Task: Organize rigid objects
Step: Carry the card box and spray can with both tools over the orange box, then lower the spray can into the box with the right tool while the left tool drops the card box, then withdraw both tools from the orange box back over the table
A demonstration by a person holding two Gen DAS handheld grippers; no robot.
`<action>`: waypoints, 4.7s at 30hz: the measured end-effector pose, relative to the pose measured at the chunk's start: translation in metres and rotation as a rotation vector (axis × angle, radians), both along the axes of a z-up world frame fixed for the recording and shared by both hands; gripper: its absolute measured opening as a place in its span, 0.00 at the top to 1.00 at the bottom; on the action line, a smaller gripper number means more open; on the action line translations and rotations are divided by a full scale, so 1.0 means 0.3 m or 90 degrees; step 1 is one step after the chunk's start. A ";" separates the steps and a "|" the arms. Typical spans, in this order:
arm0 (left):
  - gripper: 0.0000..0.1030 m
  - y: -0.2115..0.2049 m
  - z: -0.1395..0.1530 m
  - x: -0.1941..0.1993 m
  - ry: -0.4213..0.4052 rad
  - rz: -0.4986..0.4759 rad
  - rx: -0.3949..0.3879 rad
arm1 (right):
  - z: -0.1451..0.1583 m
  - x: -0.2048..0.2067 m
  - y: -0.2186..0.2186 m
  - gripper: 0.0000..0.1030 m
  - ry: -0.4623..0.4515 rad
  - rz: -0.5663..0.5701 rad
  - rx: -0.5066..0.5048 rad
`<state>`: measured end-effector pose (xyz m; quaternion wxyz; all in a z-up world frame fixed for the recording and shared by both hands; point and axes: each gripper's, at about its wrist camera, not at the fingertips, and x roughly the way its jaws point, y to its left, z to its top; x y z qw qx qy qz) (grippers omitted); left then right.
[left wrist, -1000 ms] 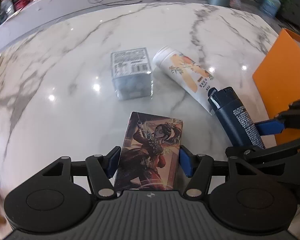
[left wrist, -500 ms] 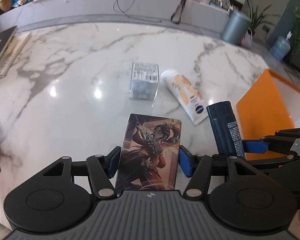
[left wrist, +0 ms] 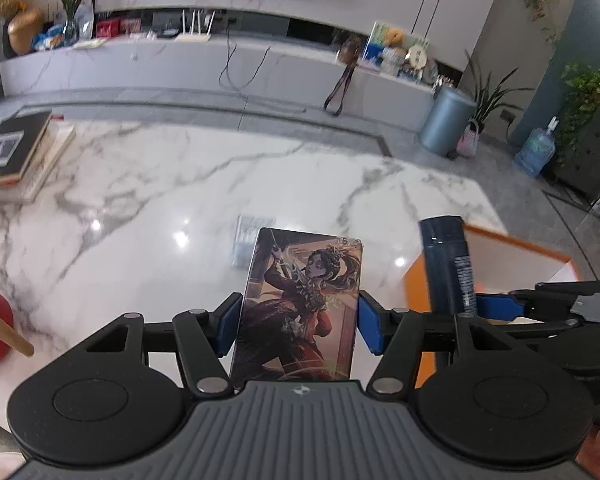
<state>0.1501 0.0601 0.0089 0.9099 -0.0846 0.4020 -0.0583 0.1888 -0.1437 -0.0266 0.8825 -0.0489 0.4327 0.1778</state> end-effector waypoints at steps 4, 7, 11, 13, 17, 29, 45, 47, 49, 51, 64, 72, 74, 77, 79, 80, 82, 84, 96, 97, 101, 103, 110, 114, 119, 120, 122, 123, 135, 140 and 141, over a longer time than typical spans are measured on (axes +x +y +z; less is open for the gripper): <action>0.33 -0.052 0.063 -0.021 -0.025 -0.019 -0.002 | 0.081 -0.033 -0.109 0.58 -0.020 -0.026 0.031; 0.33 -0.108 0.094 -0.029 -0.035 -0.045 -0.009 | 0.128 -0.054 -0.190 0.58 -0.039 -0.045 0.034; 0.34 -0.212 0.120 -0.019 -0.042 -0.092 -0.021 | 0.161 -0.080 -0.312 0.58 -0.055 -0.080 0.020; 0.34 -0.268 0.125 -0.012 -0.046 -0.117 -0.024 | 0.166 -0.084 -0.371 0.58 -0.061 -0.099 0.008; 0.34 -0.386 0.124 0.016 -0.040 -0.171 -0.030 | 0.157 -0.086 -0.489 0.58 -0.065 -0.132 -0.019; 0.34 -0.644 0.034 0.108 0.021 -0.256 -0.051 | 0.063 -0.037 -0.745 0.58 -0.027 -0.189 -0.056; 0.34 -0.839 -0.164 0.199 0.117 -0.303 -0.063 | -0.215 0.026 -0.776 0.60 0.060 -0.135 -0.184; 0.34 -0.844 -0.177 0.206 0.121 -0.306 -0.061 | -0.236 0.033 -0.775 0.60 0.070 -0.132 -0.200; 0.34 -0.853 -0.186 0.208 0.125 -0.305 -0.063 | -0.262 0.045 -0.781 0.60 0.089 -0.129 -0.197; 0.34 -0.856 -0.195 0.205 0.129 -0.306 -0.060 | -0.283 0.056 -0.782 0.60 0.099 -0.135 -0.203; 0.34 -0.863 -0.221 0.185 0.143 -0.301 -0.062 | -0.252 0.037 -0.782 0.56 0.047 -0.152 -0.207; 0.34 -0.859 -0.231 0.179 0.168 -0.280 -0.077 | -0.204 -0.030 -0.805 0.48 -0.030 -0.194 -0.185; 0.34 -0.861 -0.242 0.173 0.172 -0.279 -0.065 | -0.192 -0.040 -0.826 0.45 -0.033 -0.215 -0.149; 0.34 -0.883 -0.258 0.157 0.178 -0.292 -0.036 | -0.195 -0.043 -0.830 0.45 -0.025 -0.219 -0.129; 0.34 -0.890 -0.266 0.148 0.181 -0.294 -0.026 | -0.203 -0.045 -0.820 0.46 -0.024 -0.217 -0.136; 0.34 -0.890 -0.269 0.144 0.181 -0.295 -0.023 | -0.207 -0.045 -0.819 0.45 -0.025 -0.220 -0.137; 0.34 -0.889 -0.275 0.140 0.185 -0.300 -0.021 | -0.210 -0.045 -0.825 0.45 -0.022 -0.225 -0.123; 0.33 -0.891 -0.280 0.137 0.188 -0.303 -0.017 | -0.213 -0.049 -0.829 0.45 -0.023 -0.230 -0.119; 0.34 -0.894 -0.272 0.117 0.176 -0.318 0.003 | -0.208 -0.066 -0.826 0.43 -0.026 -0.239 -0.111; 0.33 -0.891 -0.271 0.115 0.174 -0.317 0.005 | -0.208 -0.068 -0.825 0.42 -0.025 -0.240 -0.111; 0.33 -0.881 -0.262 0.110 0.170 -0.313 0.003 | -0.206 -0.075 -0.818 0.41 -0.026 -0.238 -0.109; 0.33 -0.874 -0.253 0.105 0.165 -0.312 0.000 | -0.205 -0.078 -0.814 0.40 -0.026 -0.236 -0.110; 0.33 -0.837 -0.205 0.079 0.133 -0.309 -0.015 | -0.186 -0.092 -0.793 0.39 -0.034 -0.235 -0.105; 0.33 -0.805 -0.171 0.060 0.108 -0.300 -0.021 | -0.161 -0.107 -0.774 0.38 -0.046 -0.237 -0.097; 0.33 -0.756 -0.134 0.036 0.076 -0.284 -0.021 | -0.134 -0.119 -0.732 0.33 -0.059 -0.227 -0.097; 0.33 -0.748 -0.127 0.033 0.071 -0.281 -0.021 | -0.131 -0.121 -0.722 0.33 -0.061 -0.223 -0.098; 0.33 -0.723 -0.109 0.023 0.060 -0.271 -0.025 | -0.123 -0.128 -0.698 0.33 -0.065 -0.216 -0.100; 0.33 -0.714 -0.103 0.018 0.055 -0.269 -0.026 | -0.118 -0.132 -0.686 0.33 -0.067 -0.212 -0.101; 0.33 -0.517 -0.059 -0.008 0.037 -0.212 -0.009 | -0.065 -0.162 -0.494 0.34 -0.080 -0.142 -0.073; 0.33 -0.404 -0.066 -0.011 0.041 -0.175 -0.015 | -0.063 -0.155 -0.379 0.40 -0.078 -0.105 -0.067; 0.33 -0.380 -0.067 -0.012 0.040 -0.169 -0.015 | -0.064 -0.152 -0.354 0.40 -0.076 -0.096 -0.067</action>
